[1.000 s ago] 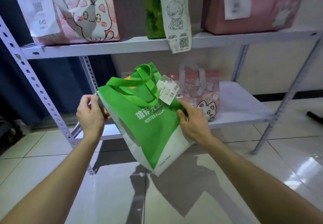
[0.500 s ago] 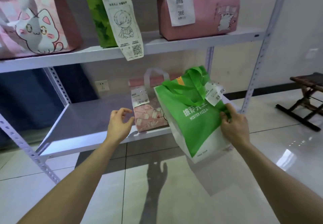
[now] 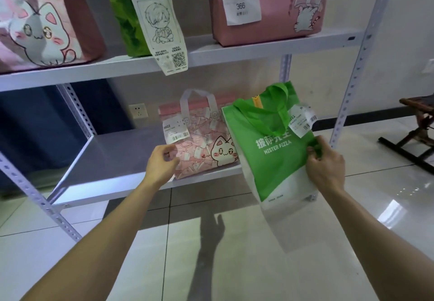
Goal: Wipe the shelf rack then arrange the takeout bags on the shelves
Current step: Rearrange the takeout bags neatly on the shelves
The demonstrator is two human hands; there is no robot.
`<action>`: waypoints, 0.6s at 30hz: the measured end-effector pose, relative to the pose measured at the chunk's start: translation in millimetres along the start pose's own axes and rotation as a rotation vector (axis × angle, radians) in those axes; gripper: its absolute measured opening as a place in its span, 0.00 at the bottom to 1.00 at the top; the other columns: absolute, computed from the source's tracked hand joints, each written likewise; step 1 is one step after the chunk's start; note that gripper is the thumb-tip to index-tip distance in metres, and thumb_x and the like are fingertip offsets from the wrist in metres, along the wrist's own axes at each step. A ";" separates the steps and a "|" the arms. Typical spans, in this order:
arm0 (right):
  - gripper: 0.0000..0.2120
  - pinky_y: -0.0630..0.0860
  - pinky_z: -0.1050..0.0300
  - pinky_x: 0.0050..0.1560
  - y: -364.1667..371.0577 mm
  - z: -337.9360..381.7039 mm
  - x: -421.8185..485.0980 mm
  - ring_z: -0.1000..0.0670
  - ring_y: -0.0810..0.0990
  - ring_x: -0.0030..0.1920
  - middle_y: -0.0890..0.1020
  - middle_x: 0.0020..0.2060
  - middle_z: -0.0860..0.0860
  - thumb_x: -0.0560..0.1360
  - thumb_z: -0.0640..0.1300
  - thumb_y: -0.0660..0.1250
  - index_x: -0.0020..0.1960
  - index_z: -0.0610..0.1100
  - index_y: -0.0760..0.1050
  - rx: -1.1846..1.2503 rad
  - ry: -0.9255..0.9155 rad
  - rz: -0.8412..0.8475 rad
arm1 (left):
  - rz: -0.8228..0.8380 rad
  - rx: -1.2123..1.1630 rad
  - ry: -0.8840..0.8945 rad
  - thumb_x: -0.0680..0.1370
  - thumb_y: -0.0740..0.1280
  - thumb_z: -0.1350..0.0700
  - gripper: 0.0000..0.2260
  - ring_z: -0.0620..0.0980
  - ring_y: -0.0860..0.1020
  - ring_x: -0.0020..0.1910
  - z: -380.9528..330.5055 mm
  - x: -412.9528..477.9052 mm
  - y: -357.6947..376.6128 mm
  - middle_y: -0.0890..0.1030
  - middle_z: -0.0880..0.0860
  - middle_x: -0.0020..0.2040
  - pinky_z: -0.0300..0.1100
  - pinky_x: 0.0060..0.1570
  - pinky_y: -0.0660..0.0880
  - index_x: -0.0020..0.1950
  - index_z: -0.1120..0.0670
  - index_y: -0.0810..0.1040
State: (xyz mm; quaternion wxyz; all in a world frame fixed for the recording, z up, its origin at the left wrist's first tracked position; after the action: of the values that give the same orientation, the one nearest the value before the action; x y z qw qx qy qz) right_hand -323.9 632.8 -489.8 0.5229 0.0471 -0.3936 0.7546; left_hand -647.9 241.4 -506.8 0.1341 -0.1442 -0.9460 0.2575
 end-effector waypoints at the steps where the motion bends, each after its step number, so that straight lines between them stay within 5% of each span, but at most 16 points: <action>1: 0.06 0.82 0.45 0.39 8.0 10.3 -1.4 0.46 0.79 0.34 0.80 0.35 0.50 0.82 0.42 0.62 0.52 0.53 0.71 0.011 -0.016 0.011 | -0.008 -0.010 -0.017 0.82 0.73 0.62 0.19 0.50 0.79 0.68 8.9 0.1 -11.5 0.77 0.50 0.73 0.50 0.69 0.78 0.74 0.54 0.80; 6: 0.06 0.71 0.54 0.33 52.3 73.0 -9.0 0.49 0.77 0.33 0.77 0.33 0.54 0.82 0.43 0.62 0.52 0.54 0.69 0.104 -0.096 0.062 | -0.036 -0.054 -0.100 0.82 0.71 0.67 0.21 0.54 0.80 0.69 56.7 2.6 -80.1 0.81 0.51 0.71 0.52 0.67 0.79 0.73 0.53 0.81; 12: 0.06 0.71 0.52 0.37 118.7 159.5 -30.3 0.52 0.77 0.37 0.80 0.37 0.52 0.82 0.44 0.61 0.55 0.54 0.72 0.194 -0.185 0.159 | -0.133 0.020 -0.135 0.76 0.66 0.73 0.17 0.61 0.82 0.64 94.3 -3.3 -169.2 0.84 0.55 0.62 0.63 0.66 0.81 0.52 0.52 0.82; 18: 0.11 0.76 0.54 0.45 168.4 209.1 -53.3 0.50 0.81 0.39 0.83 0.41 0.50 0.84 0.42 0.62 0.64 0.49 0.77 0.233 -0.165 0.221 | -0.188 0.045 -0.174 0.74 0.64 0.75 0.14 0.58 0.79 0.63 131.5 -3.3 -223.3 0.79 0.48 0.53 0.47 0.51 0.80 0.50 0.58 0.81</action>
State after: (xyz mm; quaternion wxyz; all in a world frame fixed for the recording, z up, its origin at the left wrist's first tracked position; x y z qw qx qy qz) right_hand -510.3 434.1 -464.0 0.3936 0.1255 -0.3478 0.8417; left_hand -733.4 -3.1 -499.3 0.0784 -0.0291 -0.9574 0.2763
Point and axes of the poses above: each hand's wrist, its own x-axis towards the middle knuckle, its own y-axis out of the palm, z = x × y, the point moved 10 cm from there along x, towards the middle knuckle
